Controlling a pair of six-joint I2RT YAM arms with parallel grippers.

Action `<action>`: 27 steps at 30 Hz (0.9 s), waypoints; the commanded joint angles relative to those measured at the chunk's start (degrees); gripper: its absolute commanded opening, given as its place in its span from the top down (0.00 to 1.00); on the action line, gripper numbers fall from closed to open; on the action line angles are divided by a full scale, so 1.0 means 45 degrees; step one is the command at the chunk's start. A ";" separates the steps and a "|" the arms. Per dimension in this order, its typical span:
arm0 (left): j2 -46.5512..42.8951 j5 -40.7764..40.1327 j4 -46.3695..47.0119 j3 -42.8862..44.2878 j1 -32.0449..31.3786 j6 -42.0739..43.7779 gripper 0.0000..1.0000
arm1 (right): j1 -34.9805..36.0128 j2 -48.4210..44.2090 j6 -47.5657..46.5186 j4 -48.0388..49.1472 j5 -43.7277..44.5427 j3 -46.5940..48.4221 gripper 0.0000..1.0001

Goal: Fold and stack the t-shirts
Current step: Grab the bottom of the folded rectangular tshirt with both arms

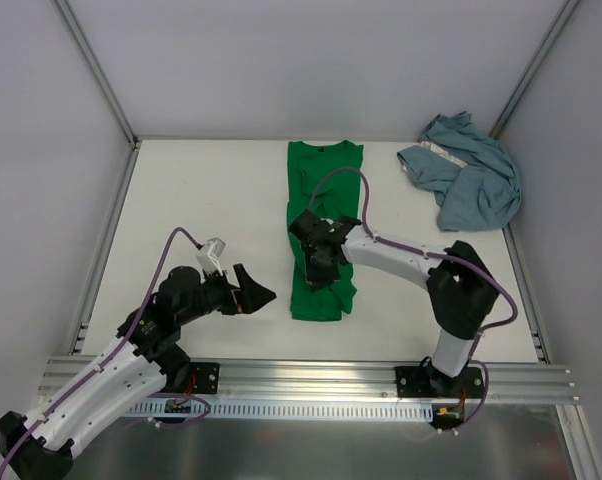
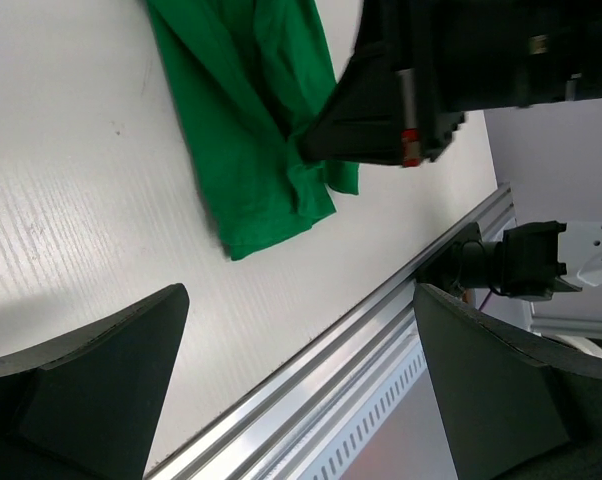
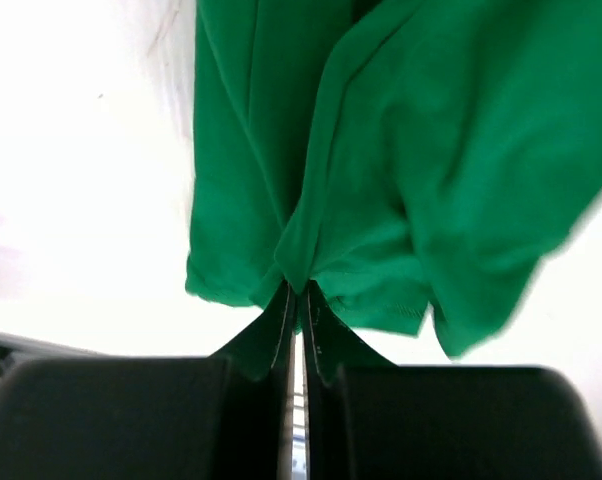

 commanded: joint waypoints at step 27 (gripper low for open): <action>0.0361 0.0777 0.0824 -0.0222 -0.0071 -0.0176 0.01 | -0.0868 -0.7203 0.0182 -0.4415 0.2750 -0.1941 0.99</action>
